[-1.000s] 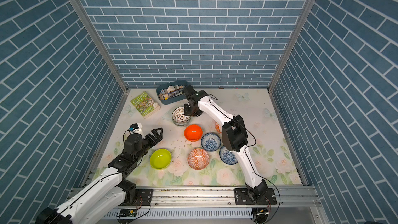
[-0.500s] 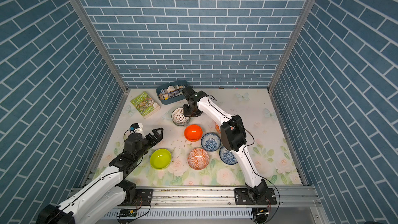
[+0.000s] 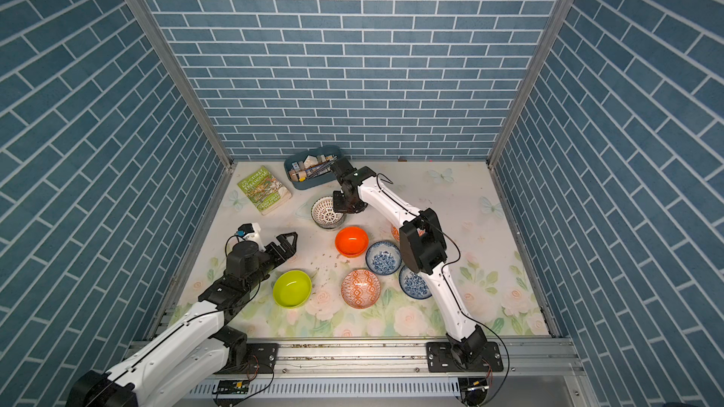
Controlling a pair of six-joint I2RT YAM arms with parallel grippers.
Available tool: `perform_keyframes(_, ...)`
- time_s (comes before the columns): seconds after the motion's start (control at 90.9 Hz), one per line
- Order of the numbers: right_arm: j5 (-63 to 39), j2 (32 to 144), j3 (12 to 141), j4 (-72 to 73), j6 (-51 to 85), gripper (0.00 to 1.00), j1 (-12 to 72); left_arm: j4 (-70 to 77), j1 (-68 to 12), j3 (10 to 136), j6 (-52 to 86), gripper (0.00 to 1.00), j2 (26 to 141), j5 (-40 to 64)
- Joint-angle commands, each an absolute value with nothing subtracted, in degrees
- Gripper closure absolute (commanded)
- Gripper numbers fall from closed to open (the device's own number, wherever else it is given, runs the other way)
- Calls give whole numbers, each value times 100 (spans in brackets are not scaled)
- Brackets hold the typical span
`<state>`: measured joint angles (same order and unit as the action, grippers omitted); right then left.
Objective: Stack the bowls
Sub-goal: Place the bowl on the bowl.
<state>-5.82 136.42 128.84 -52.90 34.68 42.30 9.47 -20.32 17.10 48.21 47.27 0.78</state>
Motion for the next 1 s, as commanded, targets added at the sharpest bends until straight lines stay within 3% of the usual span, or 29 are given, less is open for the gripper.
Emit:
perform_keyframes(0.0,-701,13644,12892,-5054,3573,100,4212,1063,-1986,1785,4739,0,4726,120)
perform_keyframes(0.803,-536,13626,12512,-4890,3665,100,4218,1090,-1960,1813,4736,0,4840,167)
perform_keyframes(0.99,-504,13582,12516,-4942,3681,87,4212,1090,-1952,1827,4737,0,4873,176)
